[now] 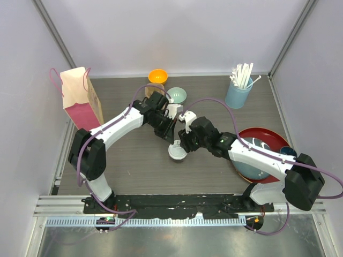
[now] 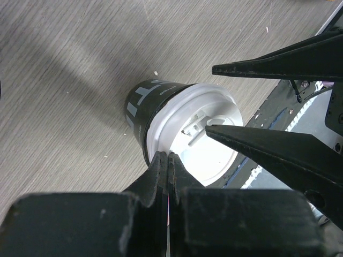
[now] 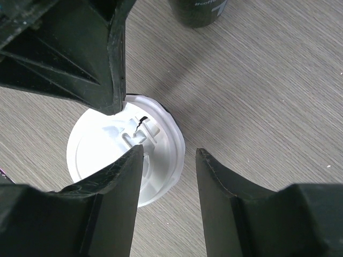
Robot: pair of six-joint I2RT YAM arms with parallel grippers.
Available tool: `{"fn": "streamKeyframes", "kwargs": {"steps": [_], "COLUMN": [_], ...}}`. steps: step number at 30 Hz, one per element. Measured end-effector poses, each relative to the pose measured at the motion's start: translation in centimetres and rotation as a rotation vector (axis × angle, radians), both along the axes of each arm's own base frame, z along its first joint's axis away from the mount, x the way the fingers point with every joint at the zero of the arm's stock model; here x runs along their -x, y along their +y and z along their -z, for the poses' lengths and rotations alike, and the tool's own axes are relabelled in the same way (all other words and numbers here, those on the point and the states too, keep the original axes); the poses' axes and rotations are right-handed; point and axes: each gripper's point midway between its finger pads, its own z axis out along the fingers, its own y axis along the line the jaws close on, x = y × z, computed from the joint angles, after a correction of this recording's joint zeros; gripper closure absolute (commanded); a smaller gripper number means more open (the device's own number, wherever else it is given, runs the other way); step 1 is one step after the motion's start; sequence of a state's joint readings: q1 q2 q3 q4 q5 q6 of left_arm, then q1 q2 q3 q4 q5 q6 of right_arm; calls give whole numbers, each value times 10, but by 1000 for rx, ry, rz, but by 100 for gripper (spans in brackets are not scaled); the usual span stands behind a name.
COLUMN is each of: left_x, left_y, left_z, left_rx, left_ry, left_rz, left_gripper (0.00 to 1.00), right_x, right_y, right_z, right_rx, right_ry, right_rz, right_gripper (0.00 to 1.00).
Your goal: Pack the takeout coffee
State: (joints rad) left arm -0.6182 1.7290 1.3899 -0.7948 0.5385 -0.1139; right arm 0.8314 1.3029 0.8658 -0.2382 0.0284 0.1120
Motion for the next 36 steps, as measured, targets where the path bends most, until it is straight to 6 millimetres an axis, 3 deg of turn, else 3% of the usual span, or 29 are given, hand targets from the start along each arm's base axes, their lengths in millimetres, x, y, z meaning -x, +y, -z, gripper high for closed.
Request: {"fn": "streamKeyframes", "kwargs": {"steps": [29,36], "left_x": [-9,-8], "left_y": [3,4], "left_z": [2,-5], "left_rx": [-23,-13], "left_ry": [-59,-72], "left_rz": [0,-1], "left_gripper": [100,100], "right_x": [-2,-2], "right_y": [6,7], "right_z": [6,5], "right_rx": [-36,-41], "right_ry": [-21,-25], "right_rz": [-7,-10], "right_gripper": [52,49]}}
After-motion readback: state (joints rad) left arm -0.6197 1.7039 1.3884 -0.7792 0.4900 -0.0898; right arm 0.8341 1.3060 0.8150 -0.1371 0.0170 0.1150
